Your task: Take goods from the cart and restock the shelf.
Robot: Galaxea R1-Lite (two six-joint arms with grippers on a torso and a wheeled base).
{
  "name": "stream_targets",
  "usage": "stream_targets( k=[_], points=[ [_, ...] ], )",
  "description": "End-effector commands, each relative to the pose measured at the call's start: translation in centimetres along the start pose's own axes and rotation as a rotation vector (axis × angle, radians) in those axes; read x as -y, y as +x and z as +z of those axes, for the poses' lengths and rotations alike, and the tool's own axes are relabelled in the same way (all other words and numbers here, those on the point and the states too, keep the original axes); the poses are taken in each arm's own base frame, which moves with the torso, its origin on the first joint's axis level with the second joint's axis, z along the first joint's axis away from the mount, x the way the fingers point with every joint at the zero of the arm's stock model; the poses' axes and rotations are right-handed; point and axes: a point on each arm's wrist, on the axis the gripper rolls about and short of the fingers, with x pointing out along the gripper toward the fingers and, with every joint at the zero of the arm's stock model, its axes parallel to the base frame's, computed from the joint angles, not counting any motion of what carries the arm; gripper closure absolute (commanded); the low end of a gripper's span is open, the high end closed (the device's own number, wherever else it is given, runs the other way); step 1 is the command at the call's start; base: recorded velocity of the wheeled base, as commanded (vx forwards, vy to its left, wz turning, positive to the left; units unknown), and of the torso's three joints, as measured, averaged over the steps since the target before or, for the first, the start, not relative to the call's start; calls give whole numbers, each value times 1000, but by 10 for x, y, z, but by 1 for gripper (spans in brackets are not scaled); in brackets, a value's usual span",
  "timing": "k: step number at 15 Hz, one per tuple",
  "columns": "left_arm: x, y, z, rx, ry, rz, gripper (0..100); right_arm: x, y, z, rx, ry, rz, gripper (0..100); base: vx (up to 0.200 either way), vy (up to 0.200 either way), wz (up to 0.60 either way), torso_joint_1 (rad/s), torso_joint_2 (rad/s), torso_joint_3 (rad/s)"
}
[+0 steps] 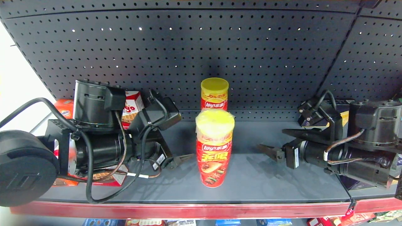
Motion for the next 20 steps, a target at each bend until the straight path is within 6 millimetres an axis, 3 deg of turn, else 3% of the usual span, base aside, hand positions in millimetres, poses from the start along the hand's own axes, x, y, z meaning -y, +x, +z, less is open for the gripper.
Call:
stream_targets(
  k=[1,5,15,17,20],
  points=[
    [1,5,-2,-11,-2,-8,0,0,-1,1,4,0,0,0,0,0,0,0,0,0],
    [3,16,1,-6,5,-23,0,5,-1,-1,0,6,-14,0,0,0,0,0,0,0],
    [3,15,2,-2,3,-17,0,9,-9,0,9,10,-31,0,0,0,0,0,0,0],
    [-9,-7,10,42,-10,50,0,14,-19,4,43,16,-55,0,0,0,0,0,0,0],
    [-48,-63,12,99,-45,253,0,36,-55,16,144,30,-165,0,0,0,0,0,0,0]
  ],
)
